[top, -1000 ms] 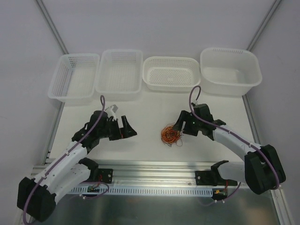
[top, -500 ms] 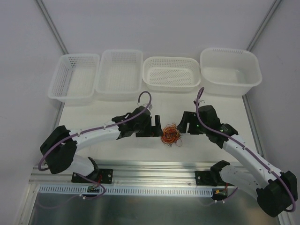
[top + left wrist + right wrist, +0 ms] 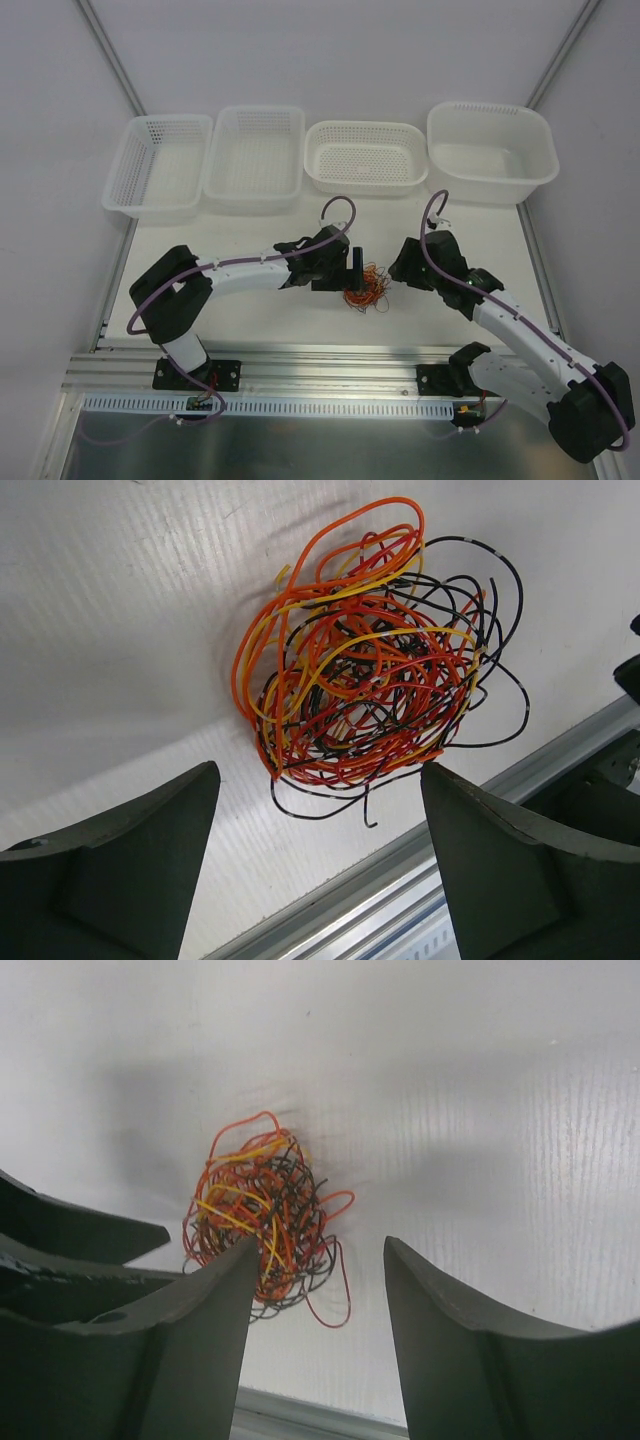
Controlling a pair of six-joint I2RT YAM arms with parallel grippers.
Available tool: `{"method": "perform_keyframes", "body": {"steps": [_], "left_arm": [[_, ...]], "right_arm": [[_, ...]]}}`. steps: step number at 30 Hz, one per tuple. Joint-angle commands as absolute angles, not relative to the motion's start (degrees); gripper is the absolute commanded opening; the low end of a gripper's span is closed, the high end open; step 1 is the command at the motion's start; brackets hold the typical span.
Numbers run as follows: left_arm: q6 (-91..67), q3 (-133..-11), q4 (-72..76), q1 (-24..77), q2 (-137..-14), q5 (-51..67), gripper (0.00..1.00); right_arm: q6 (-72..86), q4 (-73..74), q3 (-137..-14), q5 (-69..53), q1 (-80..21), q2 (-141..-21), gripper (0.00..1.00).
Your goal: Untangle the cables
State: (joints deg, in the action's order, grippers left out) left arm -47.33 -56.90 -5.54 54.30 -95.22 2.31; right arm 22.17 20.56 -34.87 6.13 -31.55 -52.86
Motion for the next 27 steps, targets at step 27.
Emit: {"method": "perform_keyframes", "body": {"steps": [27], "left_arm": [[-49.39,-54.14,-0.97,56.51,-97.03,0.79,0.81]], "right_arm": [[34.1,7.82,-37.88,10.99,-34.98,-68.2,0.36]]}}
